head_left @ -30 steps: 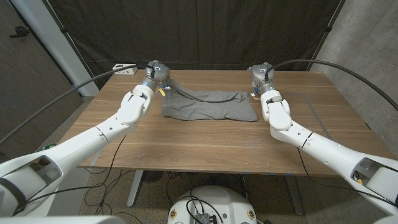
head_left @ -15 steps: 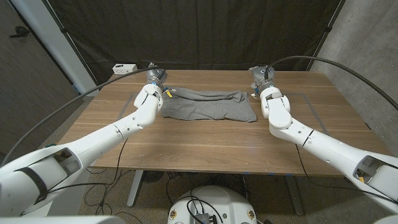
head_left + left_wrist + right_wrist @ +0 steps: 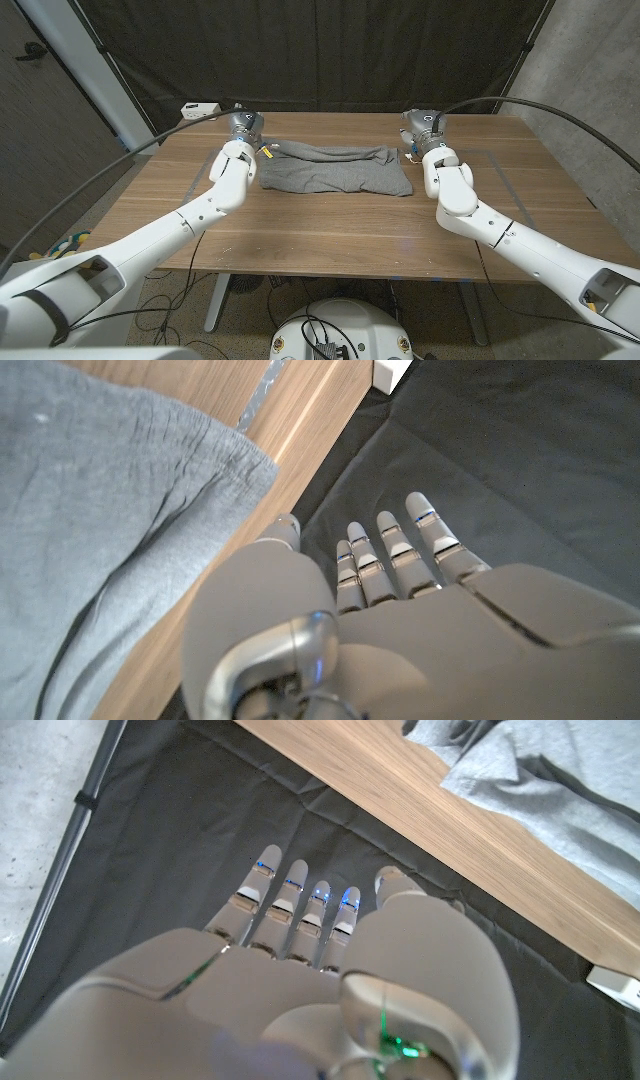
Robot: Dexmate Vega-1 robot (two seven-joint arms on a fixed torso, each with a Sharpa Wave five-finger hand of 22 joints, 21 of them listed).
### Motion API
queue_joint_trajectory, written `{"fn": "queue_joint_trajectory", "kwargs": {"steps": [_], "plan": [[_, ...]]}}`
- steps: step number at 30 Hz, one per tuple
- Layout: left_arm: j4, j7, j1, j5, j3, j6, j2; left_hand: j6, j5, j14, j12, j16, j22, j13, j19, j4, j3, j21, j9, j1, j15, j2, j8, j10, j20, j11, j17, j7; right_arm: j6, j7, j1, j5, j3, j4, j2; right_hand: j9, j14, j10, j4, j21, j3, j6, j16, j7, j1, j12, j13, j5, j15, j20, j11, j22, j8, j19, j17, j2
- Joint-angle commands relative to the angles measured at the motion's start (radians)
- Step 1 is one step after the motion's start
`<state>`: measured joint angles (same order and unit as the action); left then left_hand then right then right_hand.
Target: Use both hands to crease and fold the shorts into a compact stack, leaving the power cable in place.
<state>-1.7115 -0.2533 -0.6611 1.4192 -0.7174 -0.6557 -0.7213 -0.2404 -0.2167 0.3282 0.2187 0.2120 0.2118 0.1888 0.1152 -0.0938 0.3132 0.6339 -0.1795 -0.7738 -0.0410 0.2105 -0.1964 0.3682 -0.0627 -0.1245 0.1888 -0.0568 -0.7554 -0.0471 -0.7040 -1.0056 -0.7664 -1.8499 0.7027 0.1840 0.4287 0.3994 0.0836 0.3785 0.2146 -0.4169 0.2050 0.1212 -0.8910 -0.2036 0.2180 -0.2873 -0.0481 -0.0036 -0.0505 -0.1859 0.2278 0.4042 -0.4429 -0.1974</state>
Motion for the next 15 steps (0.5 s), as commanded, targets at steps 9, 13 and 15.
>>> {"fn": "queue_joint_trajectory", "kwargs": {"steps": [9, 13, 15], "plan": [[-0.194, 0.536, -0.249, -0.662, 0.265, 0.157, -0.077, 0.056, 0.026, -0.107, -0.033, -0.036, -0.014, 0.0, -0.101, -0.062, 0.031, -0.034, 0.002, 0.125, 0.008, -0.038, 0.024, -0.091, -0.04, 0.049, -0.007, 0.001, 0.073, 0.173, -0.122, 0.222, 0.08, -0.096, 0.014, 0.008, -0.072, -0.038, 0.076, -0.003, 0.038, 0.079, -0.017, -0.039, 0.096, 0.011, -0.004, 0.041, -0.059, 0.002, 0.035, 0.004, -0.047, 0.016, 0.032, -0.008], [-0.203, 0.577, -0.279, -0.758, 0.298, 0.2, -0.086, 0.116, 0.027, -0.148, -0.036, -0.038, -0.018, -0.001, -0.114, -0.071, 0.028, -0.043, 0.003, 0.168, 0.023, -0.034, 0.031, -0.126, -0.026, 0.062, -0.008, 0.028, 0.099, 0.221, -0.156, 0.272, 0.103, -0.118, 0.017, 0.009, -0.112, -0.082, 0.094, -0.014, 0.07, 0.113, -0.019, -0.047, 0.14, 0.02, -0.006, 0.053, -0.058, -0.013, 0.036, 0.004, -0.048, 0.004, 0.044, -0.014], [-0.206, 0.594, -0.291, -0.799, 0.311, 0.221, -0.091, 0.154, 0.024, -0.174, -0.04, -0.037, -0.021, -0.002, -0.12, -0.073, 0.031, -0.049, 0.003, 0.196, 0.035, -0.028, 0.031, -0.167, -0.022, 0.08, -0.009, 0.033, 0.109, 0.242, -0.168, 0.286, 0.107, -0.124, 0.02, 0.009, -0.132, -0.101, 0.098, -0.021, 0.084, 0.123, -0.02, -0.05, 0.16, 0.022, -0.007, 0.058, -0.055, -0.02, 0.034, 0.004, -0.048, -0.006, 0.049, -0.015]]}}
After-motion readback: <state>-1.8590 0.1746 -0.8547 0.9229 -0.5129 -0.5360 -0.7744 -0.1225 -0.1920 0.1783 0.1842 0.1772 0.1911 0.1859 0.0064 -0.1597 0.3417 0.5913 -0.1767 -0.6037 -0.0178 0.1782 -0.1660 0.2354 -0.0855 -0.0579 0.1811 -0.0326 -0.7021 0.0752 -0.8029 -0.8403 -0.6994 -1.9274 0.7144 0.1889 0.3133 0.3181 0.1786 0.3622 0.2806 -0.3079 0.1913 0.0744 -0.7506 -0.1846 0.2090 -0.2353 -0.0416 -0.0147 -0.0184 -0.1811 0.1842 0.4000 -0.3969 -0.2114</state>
